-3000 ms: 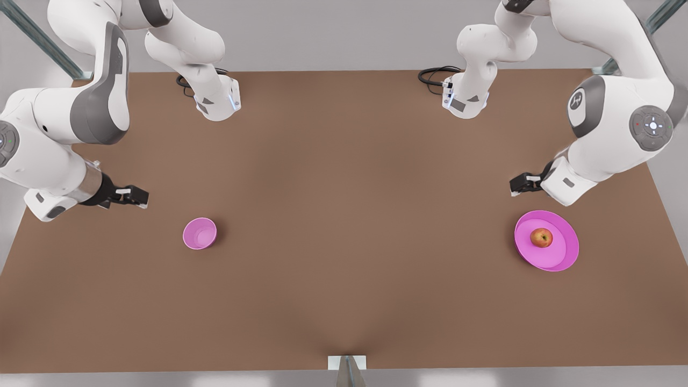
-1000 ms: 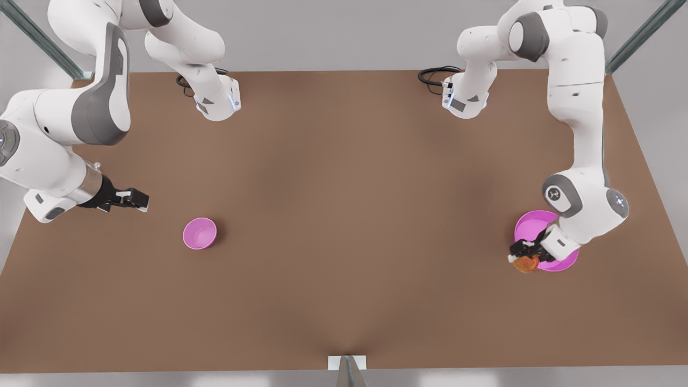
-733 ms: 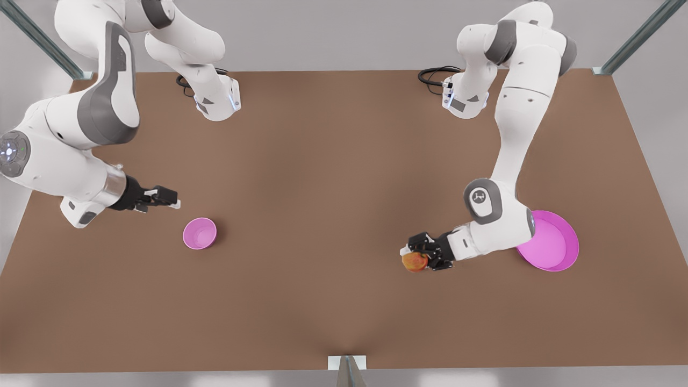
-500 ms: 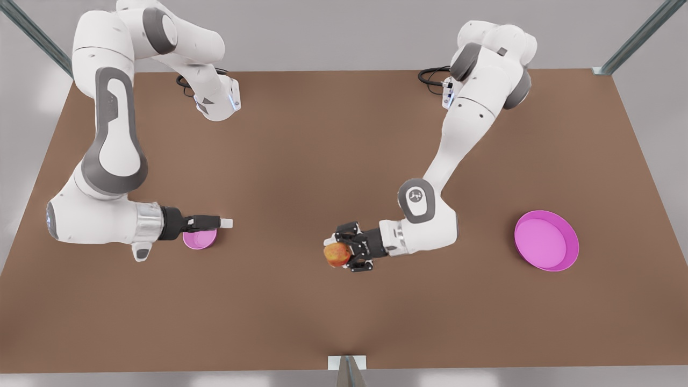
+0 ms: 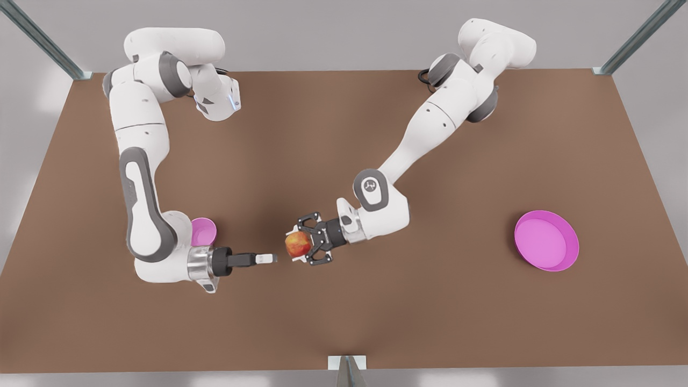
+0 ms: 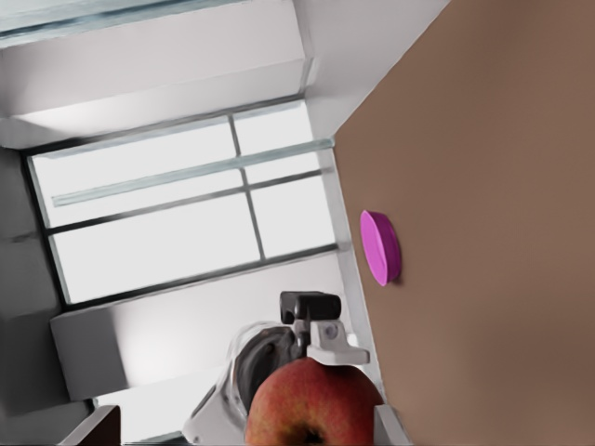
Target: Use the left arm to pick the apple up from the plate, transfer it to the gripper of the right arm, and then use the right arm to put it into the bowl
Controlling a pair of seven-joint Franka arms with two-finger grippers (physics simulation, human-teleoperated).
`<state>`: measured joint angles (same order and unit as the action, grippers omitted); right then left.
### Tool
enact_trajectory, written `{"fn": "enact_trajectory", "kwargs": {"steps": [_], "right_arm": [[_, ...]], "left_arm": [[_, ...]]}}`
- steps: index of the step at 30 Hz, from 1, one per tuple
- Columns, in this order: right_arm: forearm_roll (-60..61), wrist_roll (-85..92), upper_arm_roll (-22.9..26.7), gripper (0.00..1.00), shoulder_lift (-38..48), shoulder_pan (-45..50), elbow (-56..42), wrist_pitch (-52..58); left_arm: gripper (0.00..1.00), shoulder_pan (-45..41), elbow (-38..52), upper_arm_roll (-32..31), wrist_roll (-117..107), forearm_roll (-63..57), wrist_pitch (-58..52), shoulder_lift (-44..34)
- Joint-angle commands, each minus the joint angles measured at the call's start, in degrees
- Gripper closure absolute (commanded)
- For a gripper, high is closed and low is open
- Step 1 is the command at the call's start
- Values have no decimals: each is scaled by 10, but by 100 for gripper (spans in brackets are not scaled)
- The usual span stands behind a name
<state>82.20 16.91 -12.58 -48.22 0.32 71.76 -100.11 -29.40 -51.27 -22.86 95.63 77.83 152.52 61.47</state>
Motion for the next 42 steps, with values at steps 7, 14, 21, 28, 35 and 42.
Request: {"fn": "enact_trajectory", "kwargs": {"steps": [7, 14, 21, 28, 35, 42], "right_arm": [[26, 279, 0, 0, -1, 10, 30, -18], [12, 284, 0, 0, -2, 21, 51, -14], [13, 283, -2, 0, 6, 36, 51, -18], [13, 284, -2, 0, 8, 53, 60, -32], [14, 284, -2, 25, 12, 58, 60, -38], [14, 284, -2, 33, 12, 55, 60, -37]], "left_arm": [[34, -4, 0, -1, 297, 18, 29, 2], [34, -5, 0, 0, 297, 18, 30, 2], [34, -8, -1, 2, 297, 18, 30, 6], [34, -8, -1, 2, 297, 18, 30, 6], [34, -8, -3, 3, 297, 18, 30, 6], [0, -6, -4, 1, 266, 19, 29, 6]]}}
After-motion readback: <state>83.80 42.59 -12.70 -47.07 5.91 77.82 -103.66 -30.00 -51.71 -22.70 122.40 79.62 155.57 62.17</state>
